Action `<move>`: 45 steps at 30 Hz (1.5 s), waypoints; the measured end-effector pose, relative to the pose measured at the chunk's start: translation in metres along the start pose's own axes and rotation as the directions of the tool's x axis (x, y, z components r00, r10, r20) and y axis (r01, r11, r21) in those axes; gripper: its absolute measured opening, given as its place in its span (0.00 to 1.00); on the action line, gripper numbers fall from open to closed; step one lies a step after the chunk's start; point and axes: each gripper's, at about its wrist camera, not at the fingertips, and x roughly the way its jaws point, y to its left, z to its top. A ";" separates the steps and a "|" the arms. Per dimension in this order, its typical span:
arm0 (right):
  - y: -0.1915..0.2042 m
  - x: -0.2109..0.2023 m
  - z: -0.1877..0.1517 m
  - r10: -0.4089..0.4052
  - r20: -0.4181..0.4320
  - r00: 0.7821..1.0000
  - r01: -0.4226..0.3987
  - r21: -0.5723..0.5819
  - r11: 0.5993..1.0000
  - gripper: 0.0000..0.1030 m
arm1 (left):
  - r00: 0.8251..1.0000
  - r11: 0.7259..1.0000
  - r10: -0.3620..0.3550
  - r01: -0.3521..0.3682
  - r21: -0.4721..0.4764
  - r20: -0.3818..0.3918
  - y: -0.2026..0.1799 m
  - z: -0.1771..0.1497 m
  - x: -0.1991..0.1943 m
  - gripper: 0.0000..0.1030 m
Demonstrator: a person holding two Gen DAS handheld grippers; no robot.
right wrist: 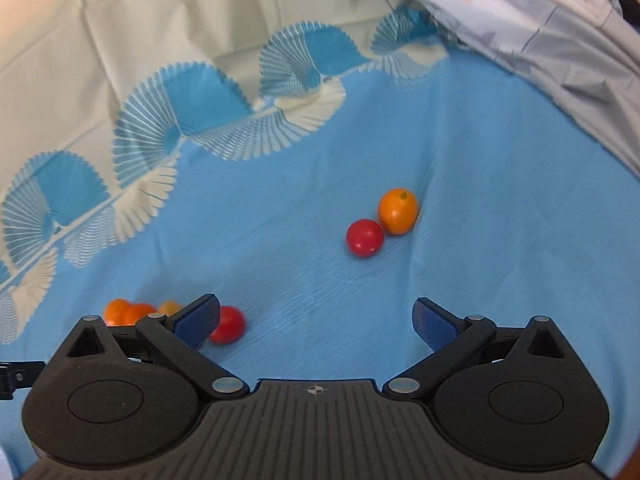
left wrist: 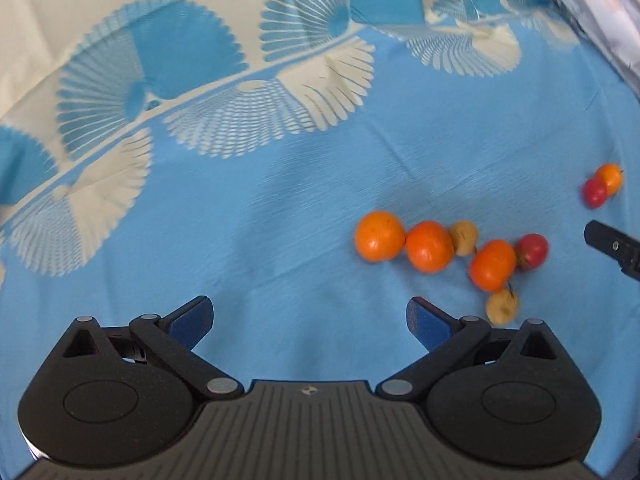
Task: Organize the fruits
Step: 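Grasp an orange with the left gripper while the right grasps a red tomato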
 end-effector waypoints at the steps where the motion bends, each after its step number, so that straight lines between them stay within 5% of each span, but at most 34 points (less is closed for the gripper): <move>1: -0.001 0.010 0.001 0.004 0.004 1.000 -0.004 -0.008 1.000 0.95 | 1.000 1.000 0.002 -0.001 0.016 -0.007 -0.004 0.004 0.012 1.00; 6: -0.008 0.052 0.011 -0.080 0.016 0.997 0.080 -0.029 0.996 0.86 | 0.999 0.998 -0.041 0.042 0.048 -0.022 -0.011 0.017 0.049 1.00; 14: 0.003 0.070 0.004 -0.159 0.116 0.980 0.175 -0.140 0.975 0.82 | 0.992 0.992 -0.124 0.125 -0.011 0.037 0.001 0.038 0.056 1.00; 18: 0.004 0.063 0.003 -0.139 0.130 0.982 0.159 -0.155 0.975 0.54 | 0.988 0.989 -0.142 0.144 -0.021 0.063 0.000 0.033 0.053 0.99; 21: 0.006 0.062 0.002 -0.134 0.136 0.982 0.157 -0.172 0.973 0.52 | 0.982 0.983 -0.173 0.167 0.080 0.070 -0.005 0.024 0.050 0.99; 24: 0.004 0.061 0.001 -0.125 0.142 0.982 0.148 -0.166 0.975 0.52 | 0.991 0.970 -0.090 0.066 0.232 0.096 -0.016 0.011 0.055 0.98; 28: 0.006 0.062 -0.002 -0.134 0.157 0.979 0.161 -0.175 0.971 0.53 | 0.989 0.965 -0.093 0.061 0.255 0.117 -0.023 0.016 0.057 0.86; 30: 0.008 0.063 -0.003 -0.136 0.160 0.978 0.165 -0.183 0.969 0.54 | 0.985 0.964 -0.134 0.104 0.245 0.107 -0.028 0.022 0.056 0.48; 31: 0.008 0.063 -0.003 -0.135 0.158 0.978 0.163 -0.183 0.969 0.53 | 0.984 0.963 -0.146 0.119 0.243 0.100 -0.031 0.023 0.054 0.41; 33: 0.007 0.060 -0.001 -0.122 0.157 0.980 0.150 -0.186 0.971 0.29 | 0.986 0.966 -0.124 0.095 0.239 0.111 -0.036 0.022 0.048 0.41; 39: 0.011 0.038 0.002 -0.107 0.151 0.983 0.131 -0.164 0.978 0.29 | 0.991 0.990 -0.083 0.069 0.124 0.108 -0.012 0.004 0.006 0.41; 45: 0.044 -0.057 -0.008 0.062 0.179 0.982 -0.026 -0.199 0.980 0.29 | 0.997 0.995 -0.012 0.019 -0.101 0.071 0.046 -0.047 -0.090 0.41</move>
